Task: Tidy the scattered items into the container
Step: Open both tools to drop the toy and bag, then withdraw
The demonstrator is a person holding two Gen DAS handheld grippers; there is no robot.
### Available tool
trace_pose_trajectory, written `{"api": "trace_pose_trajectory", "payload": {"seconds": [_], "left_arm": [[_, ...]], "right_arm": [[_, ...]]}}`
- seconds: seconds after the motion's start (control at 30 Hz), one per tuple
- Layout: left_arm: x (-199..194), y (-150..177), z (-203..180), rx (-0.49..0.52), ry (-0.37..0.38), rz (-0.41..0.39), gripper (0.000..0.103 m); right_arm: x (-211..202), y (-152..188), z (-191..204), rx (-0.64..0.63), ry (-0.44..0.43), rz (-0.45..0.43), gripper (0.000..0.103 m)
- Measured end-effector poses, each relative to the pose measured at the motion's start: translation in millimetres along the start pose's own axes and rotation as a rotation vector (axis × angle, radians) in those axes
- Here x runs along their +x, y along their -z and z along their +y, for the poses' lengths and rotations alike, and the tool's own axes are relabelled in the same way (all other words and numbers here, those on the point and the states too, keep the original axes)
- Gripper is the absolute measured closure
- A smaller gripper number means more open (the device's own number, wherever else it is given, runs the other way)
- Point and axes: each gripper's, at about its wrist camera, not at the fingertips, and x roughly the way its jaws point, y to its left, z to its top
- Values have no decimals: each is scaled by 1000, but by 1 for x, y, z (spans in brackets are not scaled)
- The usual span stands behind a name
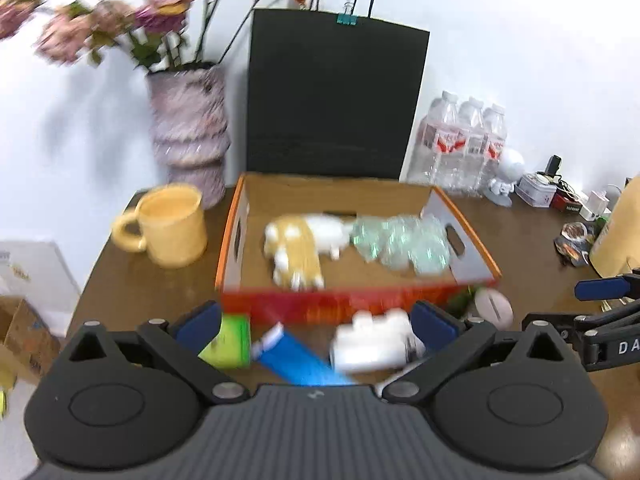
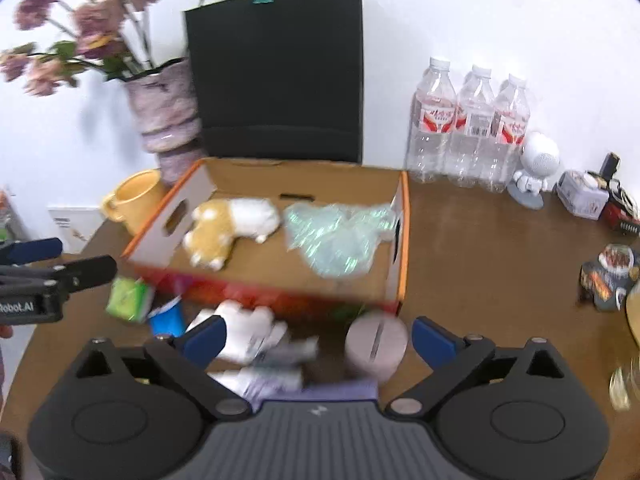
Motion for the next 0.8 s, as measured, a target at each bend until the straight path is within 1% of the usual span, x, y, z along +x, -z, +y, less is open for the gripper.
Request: {"api": "trace_pose_trajectory", "payload": {"seconds": [0.07,0.1,0.17,0.27,0.33,0.4,0.43,0.47,0.5,0.53,0.63,0.67,0.73,0.8], "left_arm": [[-15,32,-2,-10,-14,-33,0],[-20,50,-3,-17,-24,-52,0],[-27,86,-5,-41,-48,-55,0],[-42,134,-10,-66,-56,-76,0],[-51,161,-16,-45,-35,-105,0],[-55,178,-22,-12,-34,-125,0],[-56,185,-25,7,-35,-138,0],[-54,190,-27,26,-42,-131,0],[-52,193,-29,33,-56,-116,0],[-49,195,-30,36,-61,-105,0],[-43,202,-32,25,-41,-85,0],[-41,204,-34,20,-37,-78,0],[-38,209,-37,23,-24,-61,0],[-37,211,-43,53,-48,-59,0]], "right_arm": [[-10,24,3,13,-11,-19,3],[-14,42,5,18,-17,-47,2],[-20,80,10,19,-22,-118,2],[-24,135,15,2,21,-208,2],[-29,163,14,11,34,-259,2],[-35,186,11,28,28,-316,2],[-36,196,9,43,9,-336,0],[-37,204,7,63,-9,-345,0],[-34,208,5,71,-19,-336,0],[-31,210,4,74,-12,-313,0],[-20,215,3,46,44,-268,0],[-17,217,3,48,46,-256,0],[-11,222,1,56,46,-235,0],[-7,227,3,61,20,-214,0]]}}
